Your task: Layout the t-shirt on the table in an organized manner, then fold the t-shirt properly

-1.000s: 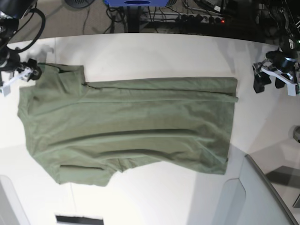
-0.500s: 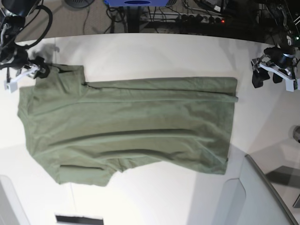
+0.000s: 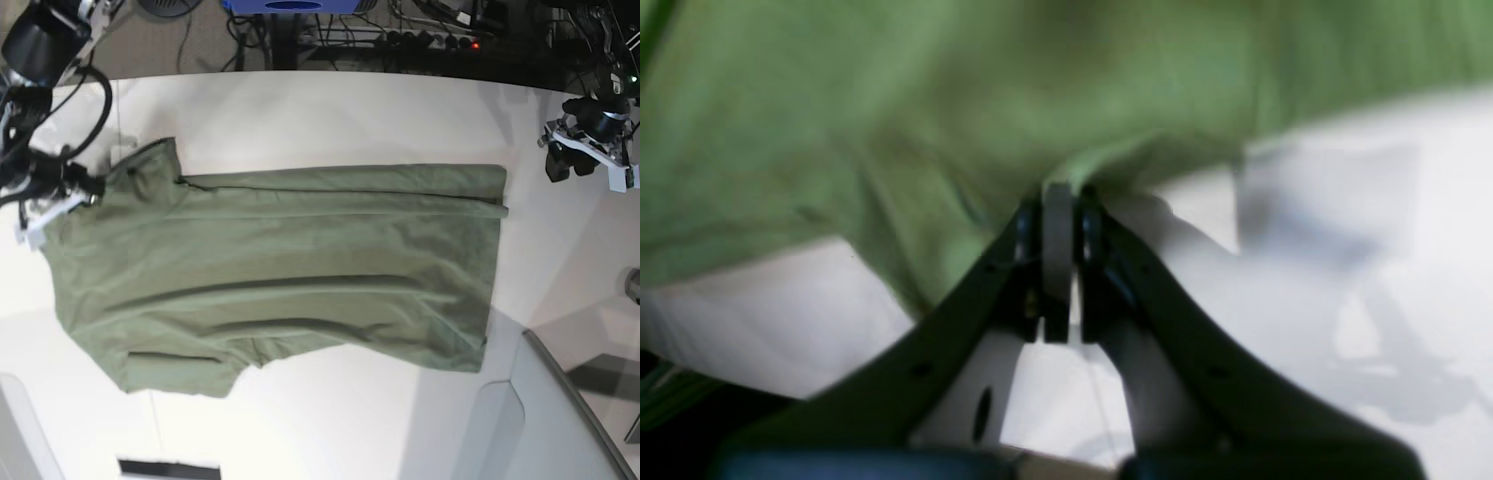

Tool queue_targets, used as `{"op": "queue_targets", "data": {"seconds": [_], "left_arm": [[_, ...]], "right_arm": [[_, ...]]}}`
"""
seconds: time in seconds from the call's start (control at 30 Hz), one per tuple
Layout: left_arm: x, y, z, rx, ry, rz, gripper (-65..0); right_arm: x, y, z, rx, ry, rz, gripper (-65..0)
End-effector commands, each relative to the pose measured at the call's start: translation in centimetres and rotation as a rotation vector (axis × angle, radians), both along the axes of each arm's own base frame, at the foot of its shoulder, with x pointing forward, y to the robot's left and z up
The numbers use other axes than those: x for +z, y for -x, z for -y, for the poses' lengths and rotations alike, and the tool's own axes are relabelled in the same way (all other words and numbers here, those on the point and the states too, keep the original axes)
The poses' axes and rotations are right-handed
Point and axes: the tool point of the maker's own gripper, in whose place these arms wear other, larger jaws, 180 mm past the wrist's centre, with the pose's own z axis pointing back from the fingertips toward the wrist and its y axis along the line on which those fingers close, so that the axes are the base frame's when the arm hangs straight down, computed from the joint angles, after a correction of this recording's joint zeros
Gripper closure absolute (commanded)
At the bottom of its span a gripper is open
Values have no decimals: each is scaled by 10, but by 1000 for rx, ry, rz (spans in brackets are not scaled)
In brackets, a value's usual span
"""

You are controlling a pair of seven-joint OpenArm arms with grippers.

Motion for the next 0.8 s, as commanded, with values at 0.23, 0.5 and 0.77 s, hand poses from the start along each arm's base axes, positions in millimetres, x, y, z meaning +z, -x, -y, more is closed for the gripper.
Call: {"op": "queue_targets", "data": {"seconds": [0.23, 0.5, 0.77], "left_arm": [[12, -5, -6, -6, -24, 35, -298], [9, 0, -6, -6, -20, 22, -298], [8, 1, -6, -6, -24, 18, -298]], "right_arm": [[47, -86, -29, 159, 21, 138, 0], [50, -134, -46, 116, -89, 189, 0], [59, -165, -51, 50, -131, 281, -3]]}}
